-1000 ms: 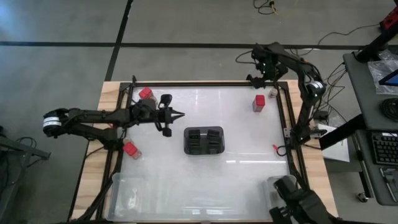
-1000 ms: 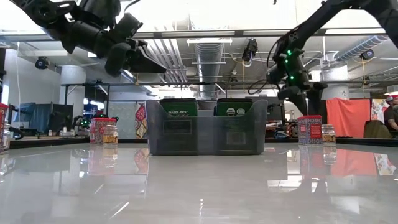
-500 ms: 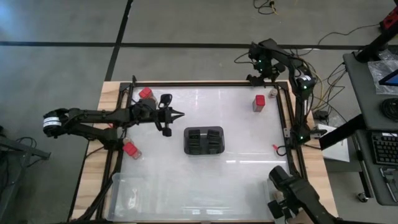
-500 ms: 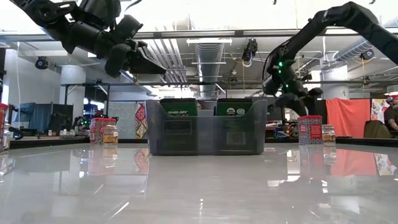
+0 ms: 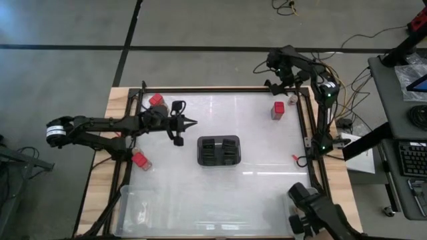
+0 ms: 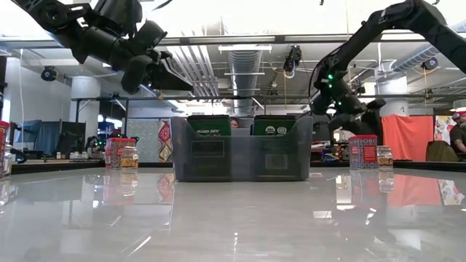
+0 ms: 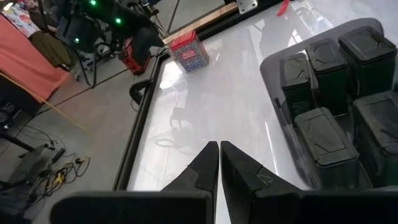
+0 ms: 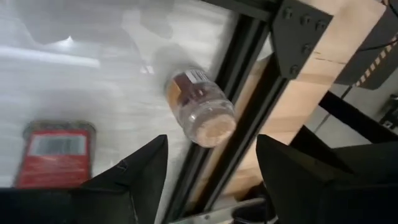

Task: Sort spices by type
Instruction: Put the brown seasoning bottle into the gray bin

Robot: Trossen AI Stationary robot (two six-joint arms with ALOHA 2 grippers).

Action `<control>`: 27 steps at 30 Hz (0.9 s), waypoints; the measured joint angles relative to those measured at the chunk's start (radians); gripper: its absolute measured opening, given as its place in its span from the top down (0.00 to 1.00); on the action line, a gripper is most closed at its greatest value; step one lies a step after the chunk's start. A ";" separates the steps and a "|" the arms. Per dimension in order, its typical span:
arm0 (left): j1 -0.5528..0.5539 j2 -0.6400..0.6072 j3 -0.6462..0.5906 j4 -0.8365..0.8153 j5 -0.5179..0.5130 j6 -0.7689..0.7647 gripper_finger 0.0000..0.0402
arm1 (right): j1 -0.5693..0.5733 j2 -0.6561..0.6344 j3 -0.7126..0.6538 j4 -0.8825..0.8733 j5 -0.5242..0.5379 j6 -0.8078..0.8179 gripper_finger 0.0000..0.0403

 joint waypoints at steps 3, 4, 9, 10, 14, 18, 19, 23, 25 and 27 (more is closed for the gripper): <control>0.005 0.000 0.000 -0.007 0.000 0.014 1.00 | 0.000 -0.017 -0.001 0.018 0.001 0.040 0.38; 0.008 0.000 0.000 -0.008 0.000 0.021 1.00 | 0.000 -0.021 -0.001 0.024 0.002 0.055 0.37; 0.027 0.000 0.000 -0.004 0.000 0.047 1.00 | 0.009 -0.043 0.008 0.062 0.001 0.178 0.37; 0.031 0.000 0.000 0.004 0.000 0.052 1.00 | 0.014 -0.050 0.008 0.073 -0.003 0.209 0.38; 0.043 0.000 0.000 0.020 0.000 0.055 1.00 | 0.051 -0.056 -0.008 0.096 -0.006 0.325 0.43; 0.045 0.000 0.000 0.020 0.000 0.056 1.00 | 0.091 -0.068 -0.065 0.096 -0.006 0.409 0.48; 0.045 0.000 0.000 0.019 0.000 0.056 1.00 | 0.099 -0.076 -0.088 0.101 -0.003 0.428 0.50; 0.050 0.000 0.000 0.005 0.001 0.056 1.00 | 0.116 -0.141 -0.198 0.173 0.012 0.516 0.55; 0.051 0.000 0.000 -0.007 0.001 0.057 1.00 | 0.116 -0.190 -0.264 0.231 0.029 0.561 0.57; 0.052 0.000 0.000 -0.008 0.001 0.056 1.00 | 0.116 -0.250 -0.331 0.310 0.036 0.603 0.59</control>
